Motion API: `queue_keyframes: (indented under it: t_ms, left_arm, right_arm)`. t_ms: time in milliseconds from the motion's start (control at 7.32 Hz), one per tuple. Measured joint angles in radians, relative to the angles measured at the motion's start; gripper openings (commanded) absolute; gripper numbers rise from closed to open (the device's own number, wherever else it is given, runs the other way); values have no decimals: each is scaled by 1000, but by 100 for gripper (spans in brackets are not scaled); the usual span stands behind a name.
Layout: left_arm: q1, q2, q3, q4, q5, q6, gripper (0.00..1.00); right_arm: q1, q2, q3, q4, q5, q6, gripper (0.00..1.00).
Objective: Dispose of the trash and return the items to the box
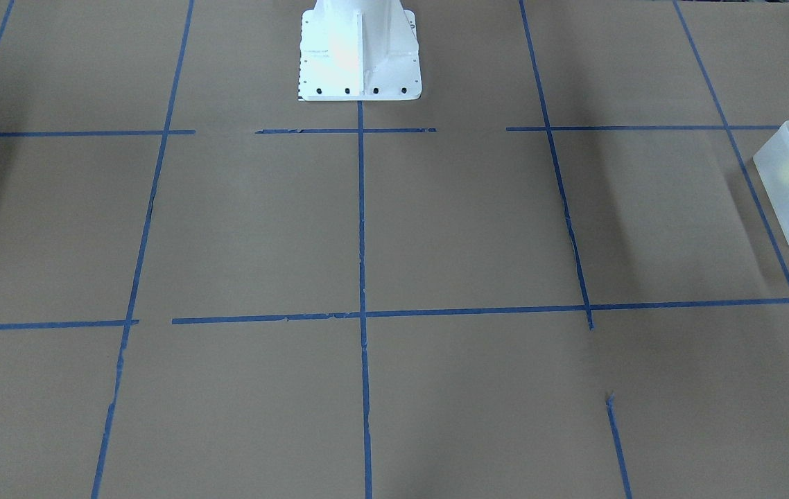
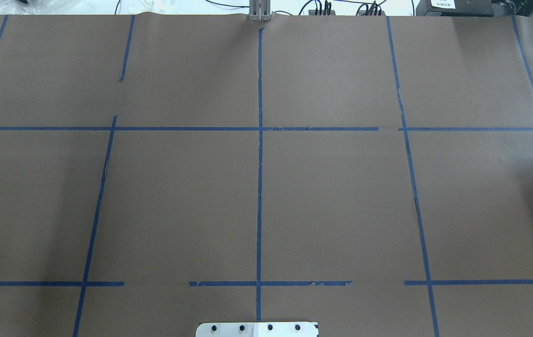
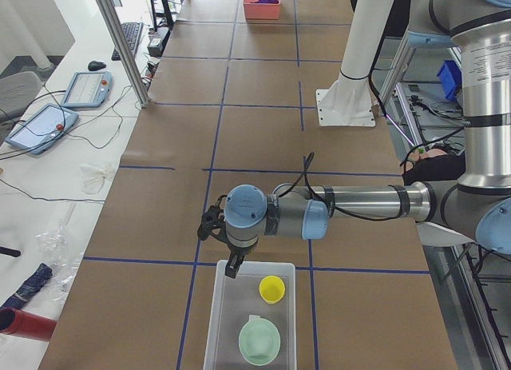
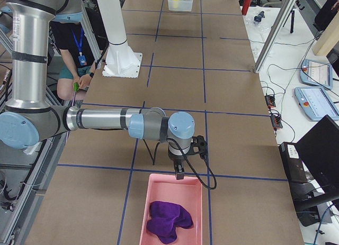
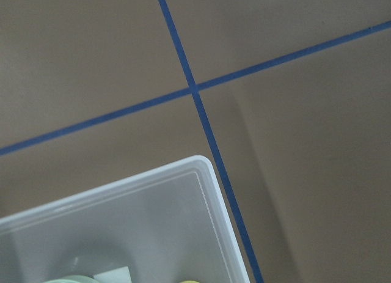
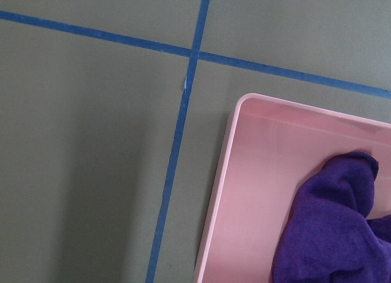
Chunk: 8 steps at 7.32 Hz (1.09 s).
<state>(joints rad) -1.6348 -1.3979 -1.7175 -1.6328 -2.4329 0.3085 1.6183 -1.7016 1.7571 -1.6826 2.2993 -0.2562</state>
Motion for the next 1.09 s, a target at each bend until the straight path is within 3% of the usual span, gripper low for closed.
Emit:
queue_keyframes:
  t_ms: [1093]
  left_arm:
    - [-1,6,-37,44,62,2,100]
  right_arm:
    - [0,-10,4,11,17,0,100]
